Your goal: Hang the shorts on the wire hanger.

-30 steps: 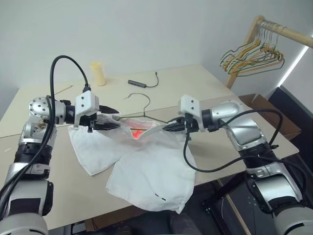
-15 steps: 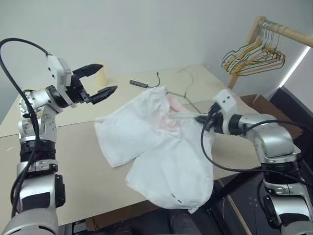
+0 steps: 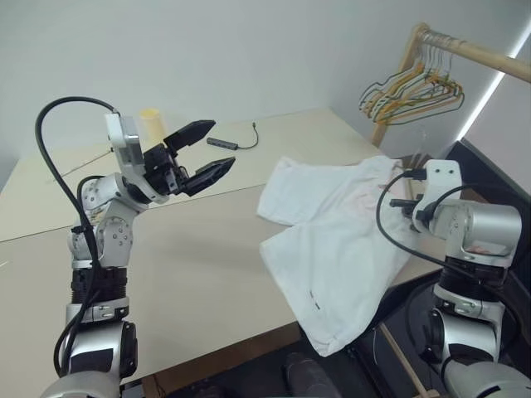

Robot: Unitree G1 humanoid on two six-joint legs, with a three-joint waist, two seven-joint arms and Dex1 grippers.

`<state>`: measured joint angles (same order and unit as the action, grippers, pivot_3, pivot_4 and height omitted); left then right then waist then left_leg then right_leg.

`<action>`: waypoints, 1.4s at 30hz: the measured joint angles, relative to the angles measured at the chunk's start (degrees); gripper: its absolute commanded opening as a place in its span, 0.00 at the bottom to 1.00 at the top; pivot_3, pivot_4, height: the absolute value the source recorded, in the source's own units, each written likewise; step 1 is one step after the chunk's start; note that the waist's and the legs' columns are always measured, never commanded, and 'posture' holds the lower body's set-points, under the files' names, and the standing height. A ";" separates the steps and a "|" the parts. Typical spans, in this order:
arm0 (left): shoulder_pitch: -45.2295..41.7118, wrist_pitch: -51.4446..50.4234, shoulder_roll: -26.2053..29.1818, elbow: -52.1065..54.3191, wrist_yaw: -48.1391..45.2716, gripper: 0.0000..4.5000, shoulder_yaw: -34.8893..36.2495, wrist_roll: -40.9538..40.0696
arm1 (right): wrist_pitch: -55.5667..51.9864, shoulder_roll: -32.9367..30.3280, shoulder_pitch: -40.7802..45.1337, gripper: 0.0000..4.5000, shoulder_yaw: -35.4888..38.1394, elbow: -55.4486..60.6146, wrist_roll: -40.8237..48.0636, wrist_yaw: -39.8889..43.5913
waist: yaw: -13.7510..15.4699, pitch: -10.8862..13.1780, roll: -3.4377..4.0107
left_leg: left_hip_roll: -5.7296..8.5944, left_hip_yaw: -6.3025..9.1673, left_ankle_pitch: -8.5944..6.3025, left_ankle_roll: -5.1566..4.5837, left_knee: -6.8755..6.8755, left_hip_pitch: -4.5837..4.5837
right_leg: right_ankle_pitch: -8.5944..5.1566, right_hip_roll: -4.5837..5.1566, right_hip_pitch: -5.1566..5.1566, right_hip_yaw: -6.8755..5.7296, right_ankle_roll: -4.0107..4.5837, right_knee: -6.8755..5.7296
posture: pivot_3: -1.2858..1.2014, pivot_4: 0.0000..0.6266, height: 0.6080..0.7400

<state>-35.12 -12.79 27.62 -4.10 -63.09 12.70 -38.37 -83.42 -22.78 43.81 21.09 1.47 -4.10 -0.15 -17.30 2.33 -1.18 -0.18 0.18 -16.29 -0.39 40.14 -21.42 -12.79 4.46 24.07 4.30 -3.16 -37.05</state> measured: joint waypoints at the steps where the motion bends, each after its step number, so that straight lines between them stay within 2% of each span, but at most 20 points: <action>1: 0.04 -0.05 -0.05 0.31 0.35 1.00 0.15 -0.18 | 1.08 0.48 0.75 0.02 0.88 -1.26 -1.26 -2.42 | -0.16 0.00 0.00 | 0.02 0.00 0.01 -0.01 -0.01 0.00 | 0.01 0.01 0.00 0.01 -0.01 0.01 | 0.42 0.00 1.00; 9: 3.42 -2.46 -0.88 5.19 2.66 1.00 2.22 -4.81 | 15.35 2.16 9.38 0.02 7.39 -11.27 -5.88 -19.21 | -1.14 0.00 0.02 | 0.07 -0.06 0.02 -0.05 -0.09 0.09 | 0.01 0.02 -0.06 0.15 -0.07 0.05 | 0.43 0.00 1.00; 18: 7.29 -5.07 -3.98 12.22 5.66 1.00 1.29 -8.94 | 32.90 -2.21 19.68 0.02 12.92 -31.20 -4.22 -31.40 | -0.89 0.02 0.05 | 0.11 -0.04 0.03 -0.07 -0.30 0.39 | 0.01 -0.01 -0.73 0.11 -0.15 0.55 | 0.43 0.00 1.00; 25: 7.21 -5.11 -4.03 12.23 5.64 1.00 -0.03 -8.93 | 44.29 -9.52 26.53 0.02 15.14 -49.11 1.19 -34.33 | -0.99 0.07 0.14 | 0.14 -0.16 0.02 -0.17 -0.43 0.78 | 0.12 -0.02 -1.20 0.20 -0.34 1.13 | 0.43 0.00 1.00; 28: 7.19 -5.87 -3.29 12.20 4.99 1.00 -0.17 -8.97 | 46.42 -12.98 29.18 0.02 17.60 -55.66 5.35 -34.21 | -0.93 0.09 0.13 | 0.13 -0.18 -0.01 -0.22 -0.62 1.16 | 0.10 -0.03 -1.68 0.18 -0.37 1.37 | 0.43 0.00 1.00; 32: 7.35 -6.45 -2.52 12.36 3.80 1.00 -0.16 -9.10 | 49.63 -17.11 30.24 0.02 18.73 -62.58 9.06 -34.23 | -0.88 0.09 0.13 | 0.12 -0.24 0.02 -0.28 -1.00 1.21 | -0.02 -0.04 -1.95 0.21 -0.59 1.86 | 0.43 0.00 1.00; 42: 7.92 -7.10 -2.84 12.37 3.33 1.00 -0.15 -10.63 | 50.85 -20.00 30.56 0.02 18.78 -69.06 14.52 -34.89 | -0.73 0.09 0.12 | 0.14 -0.45 0.01 -0.31 -1.24 1.18 | 0.13 -0.03 -1.93 0.46 -0.50 2.13 | 0.43 0.00 1.00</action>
<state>-27.20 -19.89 24.78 8.27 -59.76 12.55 -49.00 -32.58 -42.78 74.36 39.87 -67.59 10.43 -35.04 -18.02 2.42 -1.06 -0.04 -0.27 -16.29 -0.70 38.90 -20.24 -12.66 4.43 22.14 4.76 -3.65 -34.93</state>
